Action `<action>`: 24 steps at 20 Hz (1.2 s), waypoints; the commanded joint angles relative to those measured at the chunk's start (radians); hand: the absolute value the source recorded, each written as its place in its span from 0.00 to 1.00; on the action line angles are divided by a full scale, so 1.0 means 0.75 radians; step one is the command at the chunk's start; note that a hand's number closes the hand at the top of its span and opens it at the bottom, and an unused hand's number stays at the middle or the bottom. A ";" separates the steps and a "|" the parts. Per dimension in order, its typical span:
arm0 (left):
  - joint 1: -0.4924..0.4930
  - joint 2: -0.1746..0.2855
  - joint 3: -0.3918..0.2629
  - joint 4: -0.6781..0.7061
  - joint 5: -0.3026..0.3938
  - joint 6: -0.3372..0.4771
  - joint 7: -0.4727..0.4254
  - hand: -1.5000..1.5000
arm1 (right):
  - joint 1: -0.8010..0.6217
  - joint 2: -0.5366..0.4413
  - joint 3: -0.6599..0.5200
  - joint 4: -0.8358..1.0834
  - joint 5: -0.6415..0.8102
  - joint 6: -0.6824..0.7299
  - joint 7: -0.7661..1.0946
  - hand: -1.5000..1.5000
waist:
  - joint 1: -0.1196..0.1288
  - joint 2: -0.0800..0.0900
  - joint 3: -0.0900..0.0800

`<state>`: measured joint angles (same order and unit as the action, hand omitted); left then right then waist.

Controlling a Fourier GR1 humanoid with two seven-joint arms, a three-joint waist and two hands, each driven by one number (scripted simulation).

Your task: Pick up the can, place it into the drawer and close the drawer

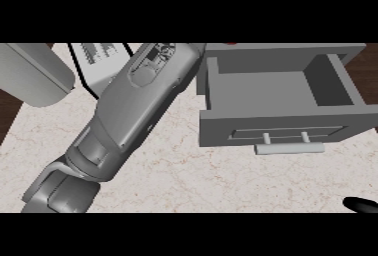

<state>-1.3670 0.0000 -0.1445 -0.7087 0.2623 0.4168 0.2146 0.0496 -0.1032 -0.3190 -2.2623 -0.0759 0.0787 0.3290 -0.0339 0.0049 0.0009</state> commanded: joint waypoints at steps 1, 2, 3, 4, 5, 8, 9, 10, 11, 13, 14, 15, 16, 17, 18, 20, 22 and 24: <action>-0.135 0.000 -0.024 0.164 0.049 0.020 -0.045 1.00 | -0.077 -0.026 -0.012 0.127 0.011 -0.001 -0.036 0.00 | -0.014 0.010 0.001; -0.150 0.000 -0.020 0.197 0.049 0.023 -0.019 1.00 | -0.029 0.008 0.032 0.033 0.041 -0.010 -0.023 0.00 | -0.011 0.006 0.001; -0.181 0.000 -0.049 0.242 0.069 0.039 -0.023 1.00 | -0.024 -0.022 -0.002 -0.043 -0.029 0.003 0.050 0.00 | -0.040 0.008 0.001; -0.213 0.000 -0.014 0.269 0.096 0.045 -0.034 1.00 | -0.080 -0.035 -0.037 0.080 -0.048 0.003 -0.012 0.00 | -0.031 0.012 0.002; -0.244 0.000 -0.062 0.271 0.102 0.073 -0.027 1.00 | -0.060 -0.022 -0.007 0.008 -0.042 -0.006 0.045 0.00 | -0.038 0.009 0.001; -0.203 0.000 -0.136 0.342 0.163 0.068 -0.107 1.00 | -0.058 -0.031 -0.008 0.041 -0.044 0.021 -0.005 0.00 | -0.068 0.017 0.003; -0.230 0.000 -0.115 0.357 0.162 0.068 -0.101 1.00 | -0.069 -0.048 -0.039 0.032 -0.062 0.011 0.021 0.00 | -0.048 0.012 0.002; -0.281 0.000 -0.106 0.400 0.145 0.066 -0.095 1.00 | -0.081 -0.047 -0.047 0.069 -0.061 0.006 0.006 0.00 | -0.051 0.016 0.002; -0.256 0.000 -0.170 0.378 0.192 0.092 -0.107 1.00 | -0.167 -0.070 0.001 0.115 -0.011 -0.007 0.035 0.00 | -0.060 0.020 0.002; -0.315 0.000 -0.159 0.424 0.191 0.160 -0.105 1.00 | -0.125 -0.079 -0.018 0.052 -0.064 0.019 0.057 0.00 | -0.073 0.019 0.003; -0.315 0.000 -0.148 0.464 0.185 0.128 -0.084 1.00 | -0.090 -0.045 0.014 0.039 -0.025 0.007 0.050 0.00 | -0.054 0.016 0.002; -0.321 0.000 -0.201 0.449 0.212 0.212 -0.086 0.00 | -0.156 -0.104 -0.016 0.054 -0.066 0.022 0.087 0.00 | -0.095 0.022 0.004; -0.320 0.000 -0.164 0.476 0.220 0.183 -0.111 0.00 | -0.142 -0.102 -0.057 0.104 -0.083 0.028 0.033 0.00 | -0.076 0.023 0.004; -0.354 0.000 -0.195 0.477 0.224 0.246 -0.087 0.00 | -0.165 -0.081 -0.001 0.075 -0.025 -0.007 0.069 0.00 | -0.084 0.023 0.003; -0.353 0.000 -0.158 0.511 0.231 0.236 -0.130 0.00 | -0.175 -0.085 0.016 0.062 -0.033 0.002 0.085 0.00 | -0.093 0.031 0.003; -0.306 0.000 -0.222 0.492 0.241 0.286 -0.160 0.00 | -0.154 -0.078 0.013 0.081 -0.027 0.009 0.060 0.00 | -0.087 0.024 0.003; -0.310 0.000 -0.240 0.507 0.257 0.306 -0.170 0.00 | -0.168 -0.074 0.039 0.035 -0.002 -0.009 0.090 0.00 | -0.101 0.029 0.003; -0.288 0.000 -0.251 0.504 0.274 0.297 -0.196 0.00 | -0.151 -0.083 0.079 0.007 0.093 -0.003 0.051 0.00 | -0.098 0.029 0.003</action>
<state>-1.6014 0.0002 -0.3062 -0.3409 0.4462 0.6157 0.0999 -0.0572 -0.1610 -0.3002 -2.2317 -0.0703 0.0800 0.3739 -0.0998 0.0235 0.0033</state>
